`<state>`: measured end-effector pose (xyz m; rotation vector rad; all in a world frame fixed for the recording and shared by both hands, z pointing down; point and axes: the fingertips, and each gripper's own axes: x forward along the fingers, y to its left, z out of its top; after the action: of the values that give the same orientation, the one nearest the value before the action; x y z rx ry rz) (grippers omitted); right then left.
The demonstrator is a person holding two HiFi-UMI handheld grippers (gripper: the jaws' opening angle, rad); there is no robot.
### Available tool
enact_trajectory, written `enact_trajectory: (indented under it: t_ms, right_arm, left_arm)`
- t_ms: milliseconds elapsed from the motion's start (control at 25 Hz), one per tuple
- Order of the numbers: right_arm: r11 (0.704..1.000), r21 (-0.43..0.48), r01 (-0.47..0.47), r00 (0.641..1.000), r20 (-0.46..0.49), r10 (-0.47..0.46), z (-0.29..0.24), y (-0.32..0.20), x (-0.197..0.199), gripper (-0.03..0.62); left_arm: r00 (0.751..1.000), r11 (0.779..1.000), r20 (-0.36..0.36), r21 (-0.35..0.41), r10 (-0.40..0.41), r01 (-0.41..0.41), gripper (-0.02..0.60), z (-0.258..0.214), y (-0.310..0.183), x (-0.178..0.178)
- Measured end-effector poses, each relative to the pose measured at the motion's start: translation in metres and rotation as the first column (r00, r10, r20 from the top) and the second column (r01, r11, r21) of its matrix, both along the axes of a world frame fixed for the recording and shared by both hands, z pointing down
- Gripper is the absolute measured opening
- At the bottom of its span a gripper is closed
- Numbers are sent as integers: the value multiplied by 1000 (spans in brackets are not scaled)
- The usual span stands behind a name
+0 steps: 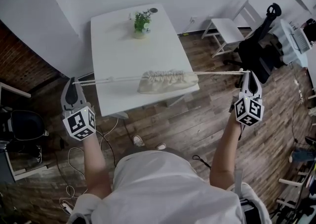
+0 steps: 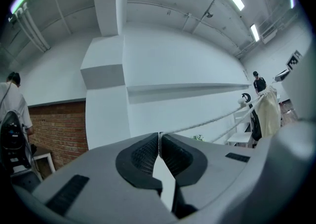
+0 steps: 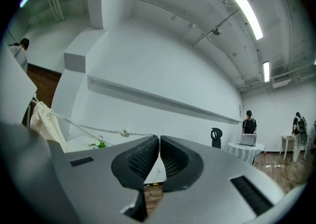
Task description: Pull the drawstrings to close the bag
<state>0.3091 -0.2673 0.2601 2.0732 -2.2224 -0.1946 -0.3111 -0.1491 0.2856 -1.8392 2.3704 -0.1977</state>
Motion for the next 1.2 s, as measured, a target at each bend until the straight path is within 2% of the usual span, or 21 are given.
enact_trajectory:
  t_ms: [160,280,400,560,680,800,920,1120,1200]
  right_arm:
    - [1000,-17,-2,1000,26,3,9,-5,0,38]
    - [1000,-10,-17,997,78,18,7,-7,9,38]
    - [999,30,-24,995,103,20,-4,-7,9,38]
    - [998,40,52,991,125,-56,-6,-2,-25,38]
    - [990,33,136,974,178,-140,-5,9,-61,38]
    - [982,41,182,946,267,-187,-9,24,-77,38]
    - [980,46,196,932,304,-200,-14,36,-74,38]
    - [984,73,163,928,328,-178,-25,50,-50,38]
    - [986,76,148,924,344,-165,-25,54,-41,38]
  left_arm:
    - [1000,1000,7,-15,7,-6,18,3,-9,0]
    - [999,999,9,-7,39,-39,18,-2,-18,9]
    - [994,997,-70,11,81,-80,17,-10,-31,21]
    - [971,986,-173,44,163,-158,17,-22,-44,46]
    - [948,971,-217,101,235,-217,17,-41,-43,73]
    - [926,953,-242,165,289,-255,17,-62,-33,92]
    - [915,941,-243,192,321,-279,17,-73,-20,103]
    - [921,945,-250,212,299,-250,17,-78,-2,91]
    - [916,944,-268,221,300,-245,17,-76,3,87]
